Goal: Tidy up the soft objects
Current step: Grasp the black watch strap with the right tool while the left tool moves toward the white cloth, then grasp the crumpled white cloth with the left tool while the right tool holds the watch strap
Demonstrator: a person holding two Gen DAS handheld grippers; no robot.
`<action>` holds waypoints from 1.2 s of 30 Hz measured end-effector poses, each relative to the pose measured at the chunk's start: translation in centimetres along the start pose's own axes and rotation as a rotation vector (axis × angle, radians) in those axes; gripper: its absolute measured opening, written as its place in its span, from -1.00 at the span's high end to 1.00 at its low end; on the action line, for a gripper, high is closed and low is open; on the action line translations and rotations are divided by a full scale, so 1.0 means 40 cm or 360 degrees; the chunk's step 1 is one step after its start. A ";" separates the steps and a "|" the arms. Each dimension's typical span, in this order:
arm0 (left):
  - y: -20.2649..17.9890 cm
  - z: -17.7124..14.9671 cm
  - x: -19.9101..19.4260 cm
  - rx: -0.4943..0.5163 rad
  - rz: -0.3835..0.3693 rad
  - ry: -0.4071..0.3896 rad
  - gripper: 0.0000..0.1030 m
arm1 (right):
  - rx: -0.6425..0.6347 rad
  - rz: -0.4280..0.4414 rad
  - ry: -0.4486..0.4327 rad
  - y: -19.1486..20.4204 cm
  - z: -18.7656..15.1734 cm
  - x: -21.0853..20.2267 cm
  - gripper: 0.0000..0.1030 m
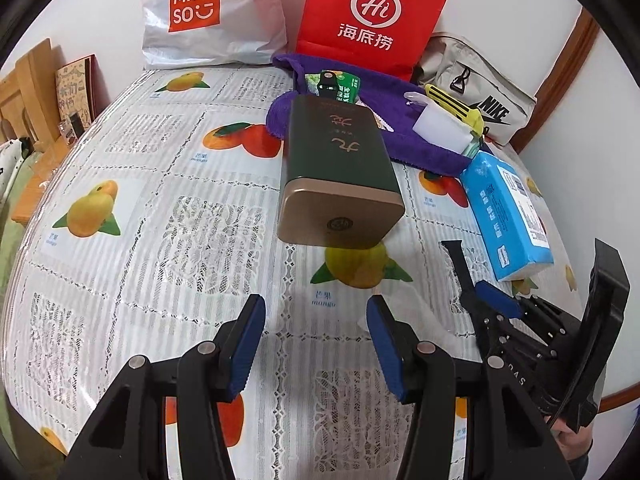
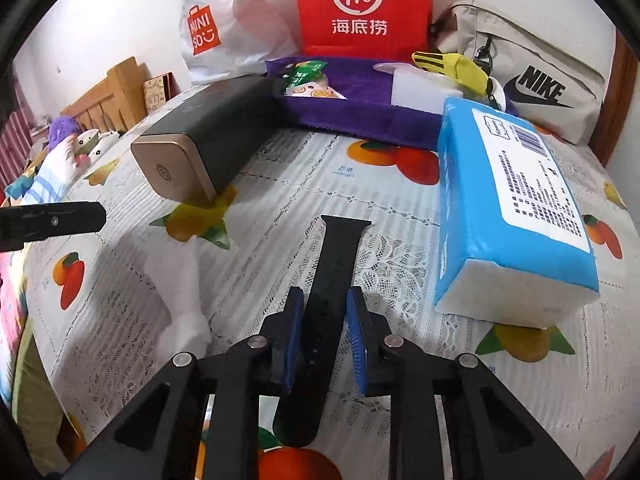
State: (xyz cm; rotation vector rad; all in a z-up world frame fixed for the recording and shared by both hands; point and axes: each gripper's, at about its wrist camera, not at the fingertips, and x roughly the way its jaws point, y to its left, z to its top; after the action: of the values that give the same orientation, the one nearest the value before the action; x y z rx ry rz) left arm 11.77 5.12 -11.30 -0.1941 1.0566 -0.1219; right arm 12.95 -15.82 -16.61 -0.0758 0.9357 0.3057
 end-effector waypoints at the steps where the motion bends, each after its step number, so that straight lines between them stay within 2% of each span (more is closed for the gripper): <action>1: 0.000 0.000 0.000 -0.0002 -0.0001 0.0001 0.02 | 0.0019 0.0004 -0.0002 -0.003 0.000 0.000 0.55; 9: -0.013 -0.008 -0.008 0.0013 -0.0007 -0.0004 0.02 | 0.0087 0.0017 -0.0049 -0.011 0.003 0.011 0.50; 10: -0.015 -0.011 -0.011 0.0017 -0.0006 -0.0005 0.02 | 0.0093 0.0016 -0.0052 -0.011 0.004 0.012 0.56; 16: -0.021 -0.027 -0.023 0.0042 0.0006 -0.0011 0.02 | 0.0135 0.0060 -0.0037 -0.023 0.003 -0.001 0.59; 21: -0.030 -0.040 -0.015 0.0052 -0.0011 0.0012 0.01 | 0.0157 0.0059 -0.0043 -0.034 -0.022 -0.034 0.60; 23: -0.039 -0.046 -0.012 0.0064 -0.0023 0.0016 -0.07 | 0.0176 0.0056 -0.0044 -0.041 -0.035 -0.050 0.60; 36: -0.125 -0.073 0.043 0.0198 -0.0095 0.0109 -0.16 | 0.0225 0.0017 -0.0082 -0.084 -0.105 -0.134 0.60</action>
State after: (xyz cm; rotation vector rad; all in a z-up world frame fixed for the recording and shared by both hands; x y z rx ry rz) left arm 10.02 -0.37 -13.08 -0.1092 1.1081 -0.2488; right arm 7.66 -21.05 -15.03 0.0663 0.9044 0.2494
